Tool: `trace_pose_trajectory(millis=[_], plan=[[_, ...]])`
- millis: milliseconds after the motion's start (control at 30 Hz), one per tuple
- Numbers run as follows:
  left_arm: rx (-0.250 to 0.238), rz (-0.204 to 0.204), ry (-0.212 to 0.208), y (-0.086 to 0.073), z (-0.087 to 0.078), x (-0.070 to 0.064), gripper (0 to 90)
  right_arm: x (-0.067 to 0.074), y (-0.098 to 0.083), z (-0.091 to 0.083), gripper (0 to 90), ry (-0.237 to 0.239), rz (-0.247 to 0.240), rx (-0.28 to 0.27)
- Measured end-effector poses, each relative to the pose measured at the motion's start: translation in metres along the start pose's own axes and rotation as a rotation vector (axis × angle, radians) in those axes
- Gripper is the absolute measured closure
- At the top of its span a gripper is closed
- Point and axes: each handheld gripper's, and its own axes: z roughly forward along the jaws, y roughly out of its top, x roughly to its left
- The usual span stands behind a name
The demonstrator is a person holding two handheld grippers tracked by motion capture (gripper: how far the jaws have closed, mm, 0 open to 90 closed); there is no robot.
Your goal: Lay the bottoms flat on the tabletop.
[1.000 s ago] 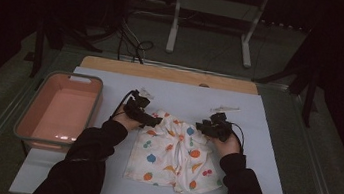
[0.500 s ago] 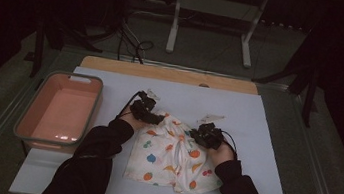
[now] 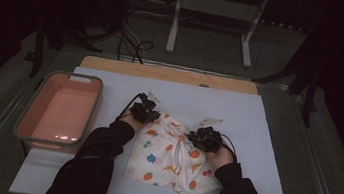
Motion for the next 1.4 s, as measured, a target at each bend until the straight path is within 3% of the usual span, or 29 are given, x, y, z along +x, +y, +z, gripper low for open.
trace_pose_trajectory(millis=[167, 233, 300, 533, 633, 700, 933, 1067, 1133, 1233, 1333, 1400], plan=[[-0.017, 0.028, -0.011, 0.001, -0.017, -0.005, 88.9, -0.001, -0.002, -0.005, 68.0, 0.024, 0.013, -0.013], [-0.016, 0.038, 0.004, 0.0, -0.019, -0.006, 88.9, -0.003, -0.002, -0.006, 64.5, 0.026, 0.022, -0.016], [-0.02, 0.037, -0.001, -0.001, -0.023, -0.007, 88.9, -0.011, 0.0, -0.011, 62.2, 0.048, 0.063, -0.056], [-0.038, 0.033, -0.028, -0.004, -0.027, -0.005, 88.9, -0.033, 0.02, -0.018, 65.5, -0.018, 0.164, -0.094], [-0.047, 0.031, -0.033, -0.003, -0.028, -0.005, 88.9, -0.039, 0.022, -0.01, 69.8, -0.033, 0.213, -0.054], [-0.051, 0.033, -0.034, -0.003, -0.03, -0.005, 88.8, -0.039, 0.02, -0.003, 71.7, -0.011, 0.231, -0.018], [-0.053, 0.033, -0.045, -0.004, -0.032, -0.004, 88.8, -0.027, 0.01, 0.01, 70.9, 0.051, 0.21, 0.066], [-0.056, 0.028, -0.047, -0.004, -0.031, -0.005, 88.9, -0.025, 0.009, 0.01, 80.6, 0.057, 0.194, 0.069], [-0.059, 0.028, -0.05, -0.004, -0.031, -0.005, 88.9, -0.022, 0.01, 0.01, 90.0, 0.075, 0.181, 0.072], [-0.061, 0.028, -0.049, -0.004, -0.032, -0.004, 88.9, -0.021, 0.012, 0.009, 90.0, 0.067, 0.157, 0.075], [-0.067, 0.021, -0.049, -0.005, -0.033, -0.003, 88.9, -0.022, 0.012, 0.005, 90.0, 0.038, 0.152, 0.054], [-0.065, 0.023, -0.043, -0.005, -0.034, -0.002, 88.9, -0.024, 0.012, 0.001, 90.0, 0.047, 0.165, 0.034]])
